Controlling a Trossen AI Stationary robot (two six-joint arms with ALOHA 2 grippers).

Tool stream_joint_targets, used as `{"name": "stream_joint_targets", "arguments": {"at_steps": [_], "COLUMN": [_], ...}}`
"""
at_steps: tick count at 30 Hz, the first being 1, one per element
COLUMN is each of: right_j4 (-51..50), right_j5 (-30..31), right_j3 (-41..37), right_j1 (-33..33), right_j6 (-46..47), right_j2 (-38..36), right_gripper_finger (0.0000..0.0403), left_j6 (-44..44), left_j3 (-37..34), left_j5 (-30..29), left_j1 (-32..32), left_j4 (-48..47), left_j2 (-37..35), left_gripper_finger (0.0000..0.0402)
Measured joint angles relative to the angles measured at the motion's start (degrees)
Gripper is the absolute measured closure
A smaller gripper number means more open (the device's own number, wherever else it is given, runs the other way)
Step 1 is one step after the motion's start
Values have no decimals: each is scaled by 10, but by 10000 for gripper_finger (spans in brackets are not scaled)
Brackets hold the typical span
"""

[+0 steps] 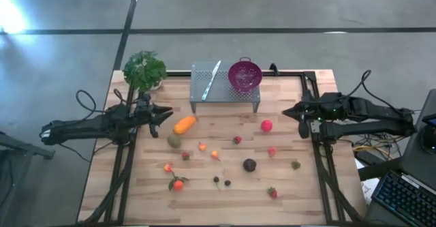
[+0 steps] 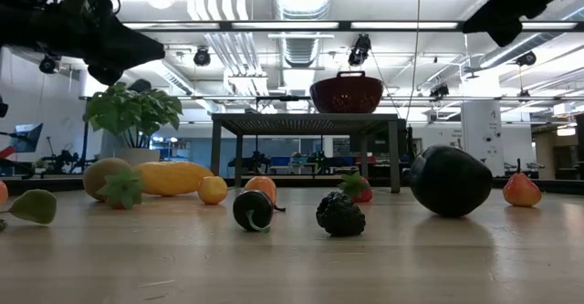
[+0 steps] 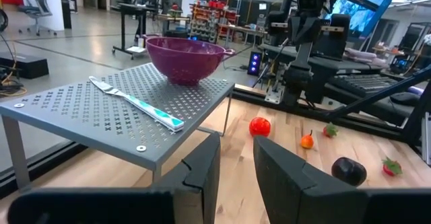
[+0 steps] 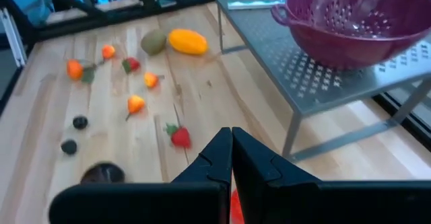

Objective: Pick & Place Fruit
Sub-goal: Put the orange pear into the violet strainer bowl on the shelf

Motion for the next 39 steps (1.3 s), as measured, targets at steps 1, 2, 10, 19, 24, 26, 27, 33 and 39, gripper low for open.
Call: {"name": "stream_joint_targets", "arguments": {"at_steps": [1, 2, 10, 19, 24, 26, 27, 33, 39], "right_j4": [4, 2, -55, -112, -114, -117, -120, -123, -135], "right_j5": [-1, -2, -50, -81, -35, -13, -1, 33, 46], "right_j3": [1, 4, 42, 48, 48, 48, 48, 48, 48], "right_j1": [0, 0, 0, 63, 140, 171, 185, 246, 290], "right_j6": [6, 17, 107, 217, 288, 319, 333, 399, 441], "right_j2": [8, 19, 120, 170, 186, 194, 197, 230, 271], "right_gripper_finger": [394, 394, 394, 391, 368, 355, 347, 298, 257], "left_j6": [0, 0, 0, 0, 1, 0, 0, 1, 0], "left_j3": [0, 0, 0, 0, 0, 0, 0, 0, 0], "left_j5": [0, 0, 0, 0, 0, 0, 0, 0, 0], "left_j1": [0, 0, 0, 0, 0, 0, 0, 0, 0], "left_j4": [0, 0, -1, -1, -1, -1, -1, -1, -1], "left_j2": [0, 0, 0, 0, 0, 0, 0, 0, 0], "left_gripper_finger": [305, 305, 305, 305, 305, 305, 305, 305, 305]}}
